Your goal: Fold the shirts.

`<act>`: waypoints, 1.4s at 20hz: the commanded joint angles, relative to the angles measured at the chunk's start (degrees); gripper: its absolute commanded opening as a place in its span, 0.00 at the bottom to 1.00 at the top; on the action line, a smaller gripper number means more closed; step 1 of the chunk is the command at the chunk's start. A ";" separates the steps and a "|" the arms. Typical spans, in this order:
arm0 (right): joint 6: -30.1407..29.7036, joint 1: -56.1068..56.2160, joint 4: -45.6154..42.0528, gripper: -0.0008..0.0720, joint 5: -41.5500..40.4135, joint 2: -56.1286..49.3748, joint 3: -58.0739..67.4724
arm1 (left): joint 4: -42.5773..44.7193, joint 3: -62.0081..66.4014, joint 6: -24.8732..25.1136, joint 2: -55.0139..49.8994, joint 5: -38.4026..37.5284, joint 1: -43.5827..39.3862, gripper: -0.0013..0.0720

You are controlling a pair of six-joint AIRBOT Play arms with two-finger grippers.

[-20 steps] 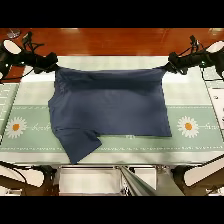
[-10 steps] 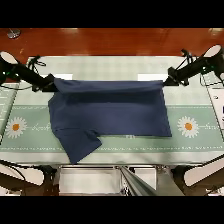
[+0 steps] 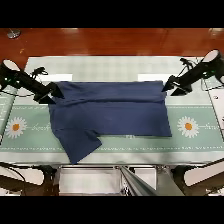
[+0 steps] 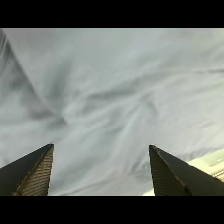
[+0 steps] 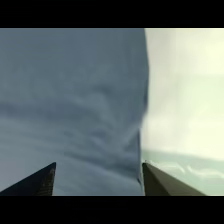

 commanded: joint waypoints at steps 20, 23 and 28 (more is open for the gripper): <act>-15.89 -13.46 20.39 0.86 -16.24 44.19 -60.41 | -9.31 -58.97 6.86 37.48 16.31 22.49 0.97; -15.06 -13.46 20.39 0.87 -16.81 44.22 -60.41 | -10.78 -59.32 8.55 36.09 16.76 16.50 0.97; -8.07 -19.56 16.81 0.87 -20.26 44.19 -60.00 | -15.58 -59.28 12.13 34.27 17.99 10.56 0.03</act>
